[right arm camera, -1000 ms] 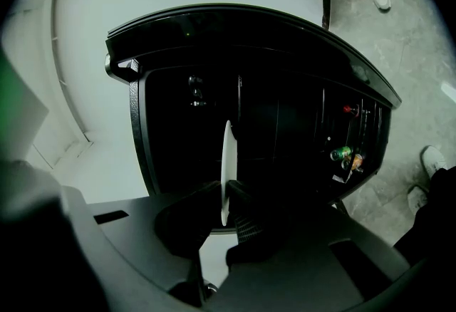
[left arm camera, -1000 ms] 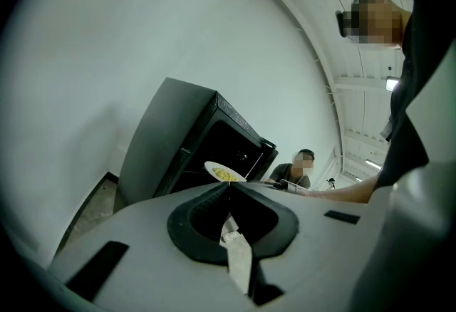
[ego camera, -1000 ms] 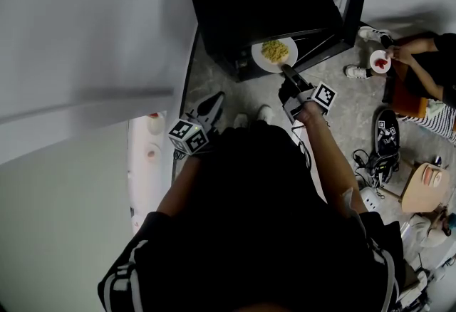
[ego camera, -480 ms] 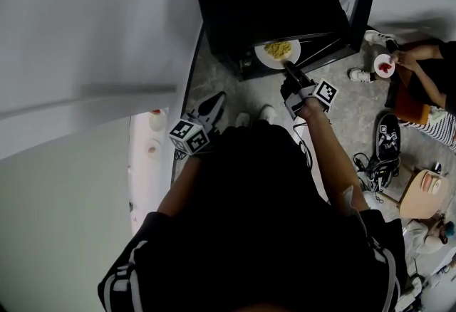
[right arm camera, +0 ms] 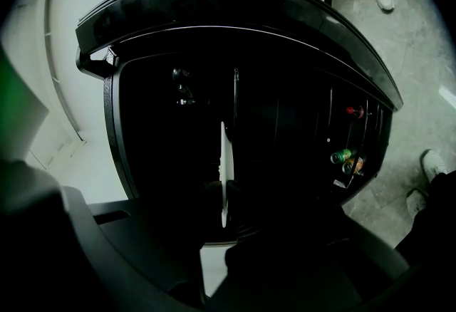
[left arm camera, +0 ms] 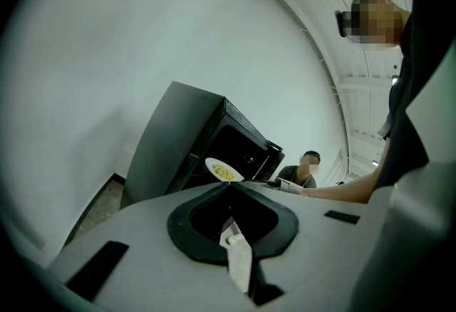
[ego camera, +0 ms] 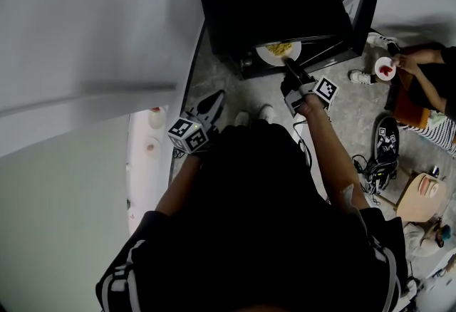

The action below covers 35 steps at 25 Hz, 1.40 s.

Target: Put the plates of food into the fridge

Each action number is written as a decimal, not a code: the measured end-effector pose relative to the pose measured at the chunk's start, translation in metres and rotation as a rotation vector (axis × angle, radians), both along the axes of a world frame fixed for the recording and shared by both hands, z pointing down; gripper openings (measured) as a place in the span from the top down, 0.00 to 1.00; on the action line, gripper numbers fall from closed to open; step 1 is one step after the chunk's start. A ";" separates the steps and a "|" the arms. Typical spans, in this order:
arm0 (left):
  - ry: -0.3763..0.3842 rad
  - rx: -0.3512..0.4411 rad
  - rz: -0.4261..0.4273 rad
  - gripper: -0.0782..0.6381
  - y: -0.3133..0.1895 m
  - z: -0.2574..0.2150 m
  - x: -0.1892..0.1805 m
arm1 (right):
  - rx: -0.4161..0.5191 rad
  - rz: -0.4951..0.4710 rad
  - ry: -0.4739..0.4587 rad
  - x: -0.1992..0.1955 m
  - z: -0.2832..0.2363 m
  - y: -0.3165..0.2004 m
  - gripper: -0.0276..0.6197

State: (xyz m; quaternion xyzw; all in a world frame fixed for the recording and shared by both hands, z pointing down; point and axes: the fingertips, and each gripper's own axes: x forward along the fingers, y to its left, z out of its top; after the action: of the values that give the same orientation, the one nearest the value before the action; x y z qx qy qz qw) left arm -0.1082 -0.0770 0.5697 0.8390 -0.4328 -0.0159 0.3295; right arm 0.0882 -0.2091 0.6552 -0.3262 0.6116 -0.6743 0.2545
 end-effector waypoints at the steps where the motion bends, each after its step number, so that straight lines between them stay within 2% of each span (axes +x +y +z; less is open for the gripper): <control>1: 0.000 -0.001 -0.002 0.86 -0.001 0.000 -0.001 | -0.003 -0.001 0.001 0.000 0.001 0.000 0.89; 22: 0.010 -0.007 -0.033 0.86 -0.011 0.004 -0.005 | 0.007 -0.012 -0.021 -0.008 0.001 -0.020 0.90; 35: 0.026 0.014 0.035 0.86 -0.014 0.002 0.006 | 0.050 0.037 0.027 0.020 -0.005 0.003 0.89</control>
State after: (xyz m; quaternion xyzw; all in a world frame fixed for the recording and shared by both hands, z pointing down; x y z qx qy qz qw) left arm -0.1018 -0.0914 0.5716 0.8485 -0.4136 -0.0239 0.3293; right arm 0.1084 -0.2065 0.6500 -0.3399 0.6257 -0.6496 0.2667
